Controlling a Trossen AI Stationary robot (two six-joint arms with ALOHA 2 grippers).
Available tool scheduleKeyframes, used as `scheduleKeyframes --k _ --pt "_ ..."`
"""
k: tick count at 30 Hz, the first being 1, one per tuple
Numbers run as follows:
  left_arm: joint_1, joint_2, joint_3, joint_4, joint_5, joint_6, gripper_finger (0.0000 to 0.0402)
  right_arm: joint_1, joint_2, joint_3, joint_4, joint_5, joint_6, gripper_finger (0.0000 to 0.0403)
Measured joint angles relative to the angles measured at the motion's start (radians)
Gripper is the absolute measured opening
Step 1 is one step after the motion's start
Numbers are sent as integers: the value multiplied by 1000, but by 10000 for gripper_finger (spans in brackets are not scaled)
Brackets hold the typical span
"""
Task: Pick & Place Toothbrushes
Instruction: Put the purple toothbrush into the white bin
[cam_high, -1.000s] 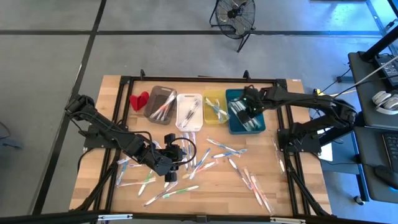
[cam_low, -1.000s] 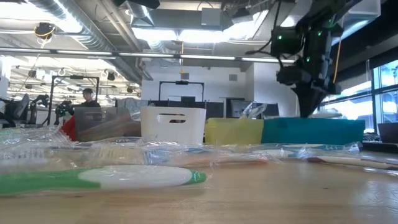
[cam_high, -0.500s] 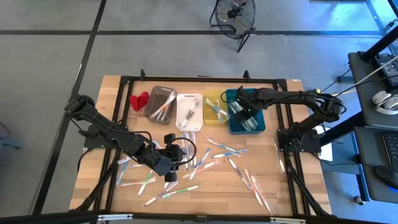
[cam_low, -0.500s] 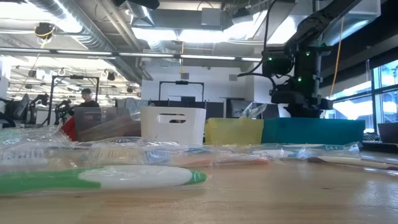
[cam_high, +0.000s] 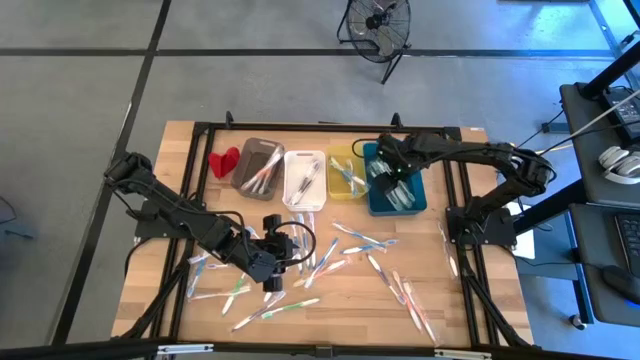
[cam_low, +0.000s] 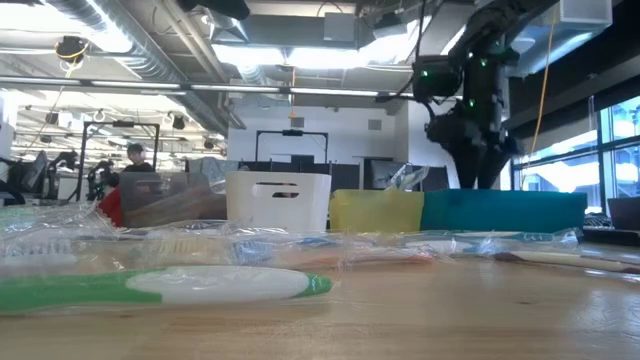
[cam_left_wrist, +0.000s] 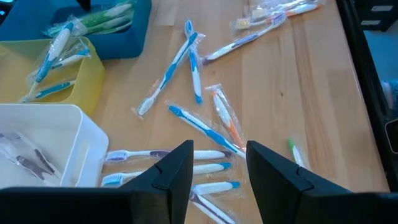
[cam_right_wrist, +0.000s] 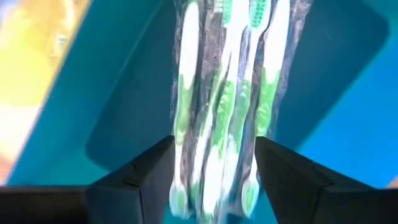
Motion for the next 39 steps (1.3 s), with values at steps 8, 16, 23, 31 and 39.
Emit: scheduleKeyframes --k 8,16,23,31,39 --pt "-3 -54 0 -133 128 -116 143 55 -1 121 -169 -51 8 220" --pt "-13 -78 1 -515 263 -329 143 138 -1 139 -190 -76 16 197" --pt "-23 -74 0 -790 214 -545 143 227 -1 139 -174 -98 64 182" --pt "-32 -74 -114 -792 290 -597 143 352 -1 139 -165 -157 77 171" --pt "1 -74 -274 -652 382 -546 143 483 -1 139 -100 -158 154 161"
